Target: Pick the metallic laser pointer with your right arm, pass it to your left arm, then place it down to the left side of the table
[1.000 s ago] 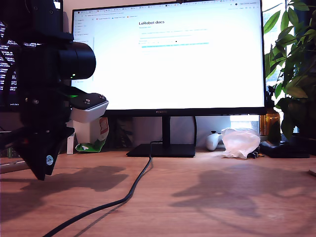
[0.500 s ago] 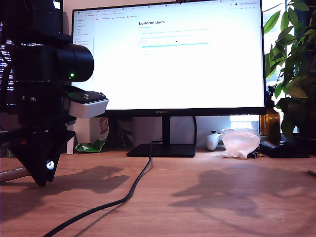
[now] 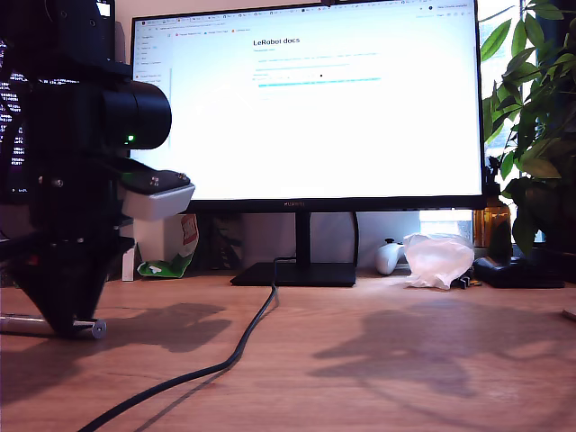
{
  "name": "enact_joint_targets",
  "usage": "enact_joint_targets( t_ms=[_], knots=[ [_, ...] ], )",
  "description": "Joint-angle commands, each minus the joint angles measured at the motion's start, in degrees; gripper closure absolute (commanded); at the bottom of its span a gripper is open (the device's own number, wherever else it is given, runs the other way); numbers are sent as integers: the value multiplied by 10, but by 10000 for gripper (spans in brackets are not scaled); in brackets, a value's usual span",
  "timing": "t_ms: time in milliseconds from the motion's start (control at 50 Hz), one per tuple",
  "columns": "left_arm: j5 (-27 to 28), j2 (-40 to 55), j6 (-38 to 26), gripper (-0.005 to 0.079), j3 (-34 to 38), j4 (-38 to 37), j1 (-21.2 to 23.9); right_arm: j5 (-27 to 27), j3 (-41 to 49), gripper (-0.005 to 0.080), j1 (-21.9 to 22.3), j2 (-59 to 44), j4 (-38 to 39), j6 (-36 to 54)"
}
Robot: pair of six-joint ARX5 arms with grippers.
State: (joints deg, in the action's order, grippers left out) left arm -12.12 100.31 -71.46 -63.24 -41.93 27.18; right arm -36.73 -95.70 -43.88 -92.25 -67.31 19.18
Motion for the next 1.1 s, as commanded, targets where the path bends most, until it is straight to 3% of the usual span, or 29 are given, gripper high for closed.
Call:
enact_joint_targets(
  t_ms=[0, 100, 220, 360, 380, 520, 720, 820, 1080],
  knots=[
    [-4, -14, 37, 591, -1, 1, 0, -1, -8, 455, 6, 7, 4, 5],
    [-3, -41, 88, 777, -16, 3, -1, -1, -8, 572, 20, 7, 7, 7],
    [9, -75, 161, 762, -42, 17, -13, 0, -8, 769, 44, 7, 25, 5],
    [93, -123, 241, 762, -75, 27, -41, 27, -8, 763, 78, 8, 76, -16],
    [105, -131, 279, 762, -78, 34, -46, 36, -8, 763, 82, 8, 85, -23],
    [183, -185, 360, 762, -83, 82, -87, 135, -8, 763, 108, 16, 151, -45],
    [271, -238, 437, 762, -83, 138, -151, 226, -8, 763, 146, 44, 295, -90],
    [311, -250, 446, 762, -83, 152, -185, 266, -8, 763, 167, 61, 344, -92],
    [384, -250, 524, 762, -83, 225, -272, 331, -8, 763, 276, 79, 468, -151]
  ],
)
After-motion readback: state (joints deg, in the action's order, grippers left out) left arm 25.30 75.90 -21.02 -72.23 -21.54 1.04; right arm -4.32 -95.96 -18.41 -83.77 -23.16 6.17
